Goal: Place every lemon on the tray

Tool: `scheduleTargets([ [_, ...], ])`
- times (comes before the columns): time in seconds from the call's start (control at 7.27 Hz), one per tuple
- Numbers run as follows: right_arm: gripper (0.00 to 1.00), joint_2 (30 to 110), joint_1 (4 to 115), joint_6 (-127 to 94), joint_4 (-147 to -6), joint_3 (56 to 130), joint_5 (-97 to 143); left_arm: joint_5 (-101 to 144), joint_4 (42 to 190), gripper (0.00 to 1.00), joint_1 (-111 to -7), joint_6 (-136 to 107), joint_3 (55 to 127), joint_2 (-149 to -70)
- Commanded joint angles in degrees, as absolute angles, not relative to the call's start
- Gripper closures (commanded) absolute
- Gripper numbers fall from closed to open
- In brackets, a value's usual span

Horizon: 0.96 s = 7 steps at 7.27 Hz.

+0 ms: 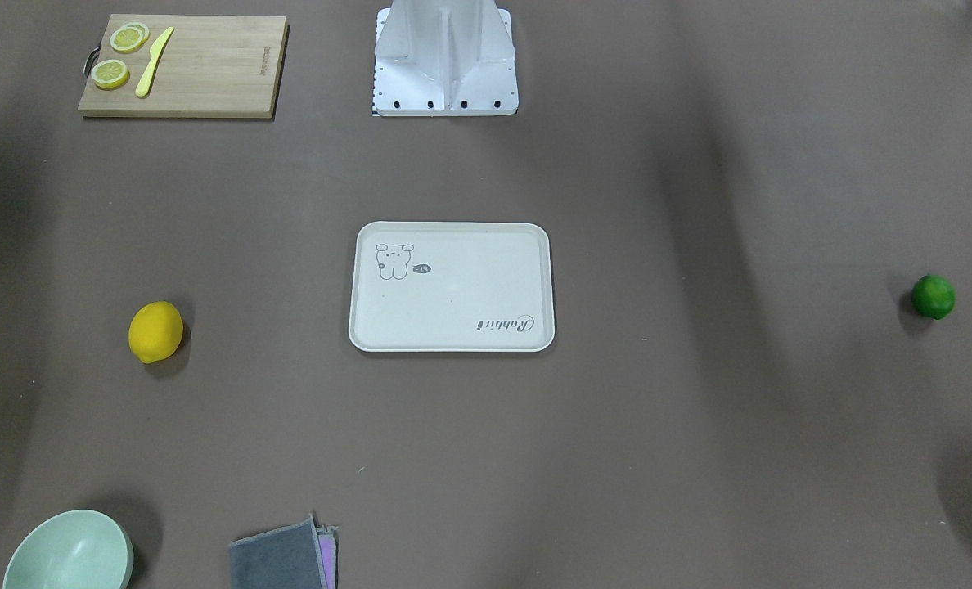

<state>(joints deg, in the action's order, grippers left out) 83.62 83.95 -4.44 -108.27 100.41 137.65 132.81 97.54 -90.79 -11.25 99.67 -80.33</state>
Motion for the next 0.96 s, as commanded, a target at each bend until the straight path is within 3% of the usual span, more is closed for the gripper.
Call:
scheduleTargets([
  [0.0, 0.0, 78.6, 80.44, -5.09, -111.6, 100.28, 137.37, 132.8, 97.47, 0.01, -90.79, -11.25, 99.67, -80.33],
  [0.41, 0.0, 72.08, 72.89, -16.32, -112.33, 100.02, 137.29, 132.71, 97.73, 0.01, -90.79, -11.25, 99.41, -80.33],
  [0.83, 0.03, 70.84, 66.55, -19.84, -109.88, 98.97, 137.02, 132.63, 103.79, 0.01, -84.59, -11.6, 93.17, -82.26],
])
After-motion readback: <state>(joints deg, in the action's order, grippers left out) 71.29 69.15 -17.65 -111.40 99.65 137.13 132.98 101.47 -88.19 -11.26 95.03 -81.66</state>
